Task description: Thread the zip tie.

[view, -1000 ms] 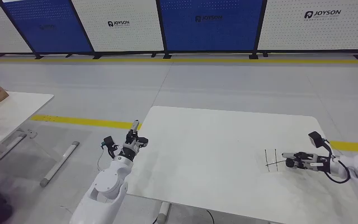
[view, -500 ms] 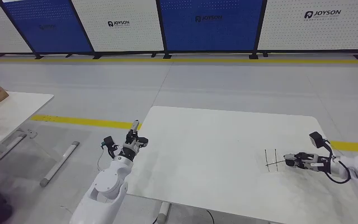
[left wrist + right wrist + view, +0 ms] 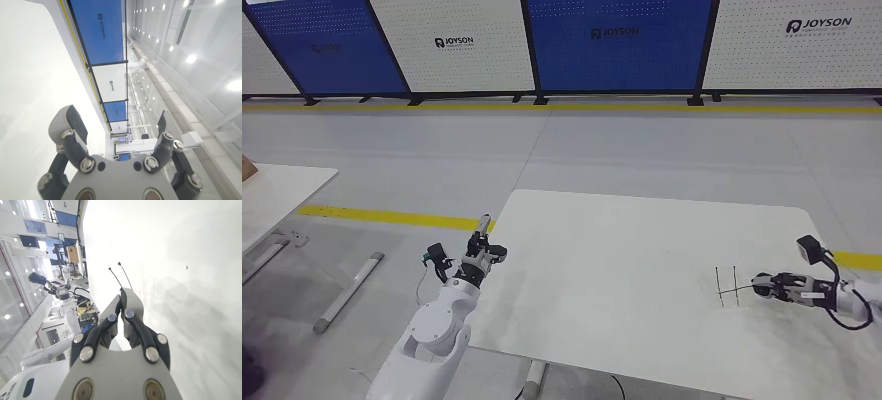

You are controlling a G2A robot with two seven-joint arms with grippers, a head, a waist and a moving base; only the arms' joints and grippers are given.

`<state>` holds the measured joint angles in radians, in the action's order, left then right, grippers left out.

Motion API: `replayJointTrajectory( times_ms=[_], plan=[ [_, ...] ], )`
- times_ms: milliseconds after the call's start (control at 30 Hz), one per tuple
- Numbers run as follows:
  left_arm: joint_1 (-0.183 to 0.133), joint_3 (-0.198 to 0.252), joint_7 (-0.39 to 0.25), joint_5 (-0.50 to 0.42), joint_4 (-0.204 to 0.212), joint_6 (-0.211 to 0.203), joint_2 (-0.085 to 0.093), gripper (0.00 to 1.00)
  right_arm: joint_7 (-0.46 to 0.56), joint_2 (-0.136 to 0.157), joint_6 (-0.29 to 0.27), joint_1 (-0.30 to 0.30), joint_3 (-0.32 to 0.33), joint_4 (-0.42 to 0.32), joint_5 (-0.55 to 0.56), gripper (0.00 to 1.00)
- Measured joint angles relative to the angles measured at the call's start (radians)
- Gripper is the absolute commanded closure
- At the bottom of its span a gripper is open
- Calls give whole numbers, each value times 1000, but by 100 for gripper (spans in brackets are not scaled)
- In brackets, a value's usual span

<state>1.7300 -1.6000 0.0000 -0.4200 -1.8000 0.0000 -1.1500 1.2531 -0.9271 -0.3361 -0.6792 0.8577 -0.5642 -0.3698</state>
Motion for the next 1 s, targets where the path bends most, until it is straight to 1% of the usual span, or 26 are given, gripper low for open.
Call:
replayJointTrajectory(
  times_ms=[100, 200, 333, 400, 433, 800, 900, 1000],
  plan=[
    [0, 0, 0, 0, 0, 0, 0, 0, 13, 7, -5, -8, 30, -15, -28, 100],
    [0, 0, 0, 0, 0, 0, 0, 0, 30, 21, -4, -33, 85, -54, -81, 100],
    [0, 0, 0, 0, 0, 0, 0, 0, 93, 45, -4, -102, 203, -128, -198, 100],
    [0, 0, 0, 0, 0, 0, 0, 0, 131, 51, -4, -129, 245, -143, -243, 100],
    [0, 0, 0, 0, 0, 0, 0, 0, 140, 52, -4, -135, 255, -145, -252, 100],
    [0, 0, 0, 0, 0, 0, 0, 0, 128, 51, 0, -139, 254, -152, -250, 100],
    [0, 0, 0, 0, 0, 0, 0, 0, 90, 48, 8, -173, 261, -210, -276, 100],
    [0, 0, 0, 0, 0, 0, 0, 0, 70, 44, -4, -214, 283, -315, -351, 100]
  ],
)
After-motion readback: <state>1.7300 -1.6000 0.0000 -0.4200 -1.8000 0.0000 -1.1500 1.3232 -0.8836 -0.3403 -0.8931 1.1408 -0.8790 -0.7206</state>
